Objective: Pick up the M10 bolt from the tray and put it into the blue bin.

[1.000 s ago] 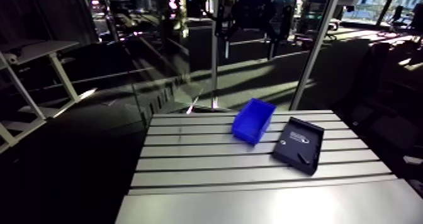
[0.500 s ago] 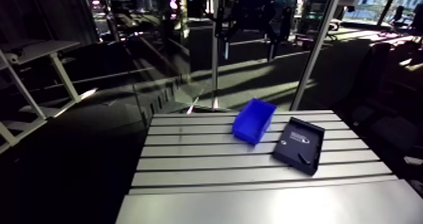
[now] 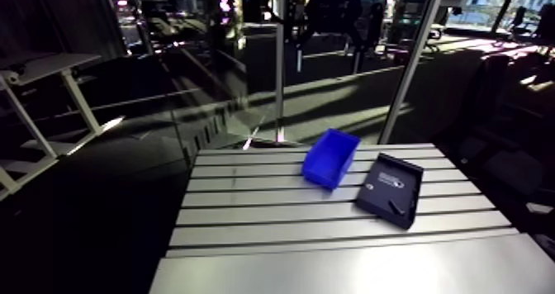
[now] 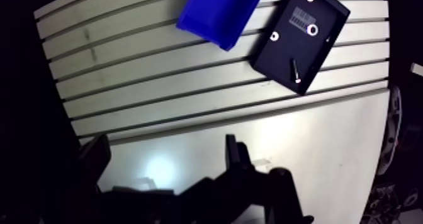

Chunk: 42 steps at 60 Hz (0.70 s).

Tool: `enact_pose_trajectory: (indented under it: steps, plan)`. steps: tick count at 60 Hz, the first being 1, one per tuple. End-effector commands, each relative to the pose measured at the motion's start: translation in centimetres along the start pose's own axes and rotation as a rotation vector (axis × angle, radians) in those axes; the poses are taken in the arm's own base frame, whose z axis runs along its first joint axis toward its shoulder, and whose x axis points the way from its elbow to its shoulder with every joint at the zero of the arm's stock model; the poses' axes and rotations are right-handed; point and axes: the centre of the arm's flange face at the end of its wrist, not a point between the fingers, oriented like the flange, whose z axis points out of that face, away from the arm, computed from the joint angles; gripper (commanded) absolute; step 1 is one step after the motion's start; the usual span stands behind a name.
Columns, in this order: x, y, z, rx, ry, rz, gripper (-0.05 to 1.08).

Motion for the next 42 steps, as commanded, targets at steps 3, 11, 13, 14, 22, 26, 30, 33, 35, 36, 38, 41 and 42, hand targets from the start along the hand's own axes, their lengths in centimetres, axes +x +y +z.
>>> enact_pose_trajectory:
  steps: [3, 11, 13, 14, 22, 26, 30, 33, 35, 36, 38, 41, 42]
  plan:
    - [1.7, 3.2, 1.2, -0.002, -0.008, -0.080, 0.01]
    - [2.3, 4.6, 1.7, 0.002, -0.009, -0.154, 0.01]
    - [2.4, 5.0, 1.7, 0.001, -0.002, -0.169, 0.01]
    - [2.6, 5.3, 1.7, 0.002, 0.006, -0.184, 0.01]
    - [2.9, 5.7, 2.0, -0.003, 0.036, -0.265, 0.01]
    - [3.0, 5.7, 2.5, -0.008, 0.044, -0.302, 0.01]
    - [3.1, 6.0, 3.2, -0.009, 0.045, -0.327, 0.01]
    - [3.1, 6.7, 4.1, -0.008, 0.040, -0.344, 0.01]
    - [3.2, 7.0, 4.6, -0.008, 0.039, -0.353, 0.01]
    - [3.2, 7.0, 4.6, -0.008, 0.039, -0.353, 0.01]
    - [3.1, 7.2, 5.0, -0.010, 0.041, -0.366, 0.01]
    - [3.2, 7.7, 5.8, -0.015, 0.048, -0.382, 0.01]
    - [3.2, 7.7, 5.8, -0.015, 0.048, -0.382, 0.01]
